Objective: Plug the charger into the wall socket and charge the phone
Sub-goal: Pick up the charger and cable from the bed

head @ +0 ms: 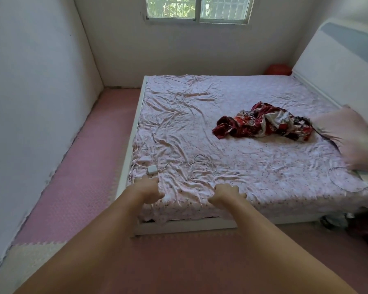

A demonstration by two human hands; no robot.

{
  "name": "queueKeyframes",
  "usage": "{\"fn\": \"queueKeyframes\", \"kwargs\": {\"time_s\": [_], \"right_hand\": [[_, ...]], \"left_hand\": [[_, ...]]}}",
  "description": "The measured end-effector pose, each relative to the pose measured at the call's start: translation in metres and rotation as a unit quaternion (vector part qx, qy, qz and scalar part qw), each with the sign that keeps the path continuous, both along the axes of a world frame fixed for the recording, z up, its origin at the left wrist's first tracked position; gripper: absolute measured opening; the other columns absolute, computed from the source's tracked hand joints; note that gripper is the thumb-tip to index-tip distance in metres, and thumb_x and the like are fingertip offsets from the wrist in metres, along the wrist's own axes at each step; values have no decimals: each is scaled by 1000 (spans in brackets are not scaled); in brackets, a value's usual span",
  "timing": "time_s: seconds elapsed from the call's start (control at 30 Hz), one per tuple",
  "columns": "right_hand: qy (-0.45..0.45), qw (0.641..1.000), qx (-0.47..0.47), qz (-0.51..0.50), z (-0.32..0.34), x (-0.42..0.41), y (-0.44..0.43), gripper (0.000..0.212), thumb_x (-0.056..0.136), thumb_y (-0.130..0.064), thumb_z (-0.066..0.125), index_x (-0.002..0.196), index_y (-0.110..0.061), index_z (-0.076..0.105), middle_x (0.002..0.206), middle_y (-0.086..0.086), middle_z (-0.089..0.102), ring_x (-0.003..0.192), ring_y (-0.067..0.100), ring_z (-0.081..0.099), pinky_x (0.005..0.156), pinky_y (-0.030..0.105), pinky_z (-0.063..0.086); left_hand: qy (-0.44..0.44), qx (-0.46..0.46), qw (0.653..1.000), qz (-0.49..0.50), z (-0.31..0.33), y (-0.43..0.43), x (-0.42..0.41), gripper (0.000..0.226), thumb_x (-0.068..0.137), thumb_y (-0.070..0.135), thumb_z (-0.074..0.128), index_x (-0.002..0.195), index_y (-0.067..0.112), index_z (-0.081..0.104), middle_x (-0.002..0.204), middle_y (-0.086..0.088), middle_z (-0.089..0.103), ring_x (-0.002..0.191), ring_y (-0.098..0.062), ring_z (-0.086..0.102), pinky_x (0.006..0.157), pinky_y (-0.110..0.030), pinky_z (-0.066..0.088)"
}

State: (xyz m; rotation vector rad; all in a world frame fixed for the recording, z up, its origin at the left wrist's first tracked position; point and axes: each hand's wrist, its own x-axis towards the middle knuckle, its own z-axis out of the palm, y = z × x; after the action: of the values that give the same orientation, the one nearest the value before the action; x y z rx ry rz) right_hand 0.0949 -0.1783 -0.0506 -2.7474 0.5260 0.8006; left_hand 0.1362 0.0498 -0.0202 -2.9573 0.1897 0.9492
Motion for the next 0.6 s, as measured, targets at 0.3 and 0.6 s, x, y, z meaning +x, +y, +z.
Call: {"fn": "queueKeyframes", "kwargs": {"time_s": [0.3,0.6], "right_hand": [[32,999,-7,-3,-9,29,5,16,94,-28,47,105,-17,49,143,15,41,138,39,24,109,60,23],[41,999,-7,20,-26,87,-18,44,94,-29,46,136,-17,44,149,13,37,142,39,20,110,61,21]], "left_hand": [[16,-14,1000,-2,-12,7,32,70,92,52,46,150,21,23,154,-18,23,140,-39,24,111,-48,32],[21,-6,1000,18,-16,-13,76,66,93,50,46,148,21,26,148,-14,32,134,-36,32,106,-44,35]]}}
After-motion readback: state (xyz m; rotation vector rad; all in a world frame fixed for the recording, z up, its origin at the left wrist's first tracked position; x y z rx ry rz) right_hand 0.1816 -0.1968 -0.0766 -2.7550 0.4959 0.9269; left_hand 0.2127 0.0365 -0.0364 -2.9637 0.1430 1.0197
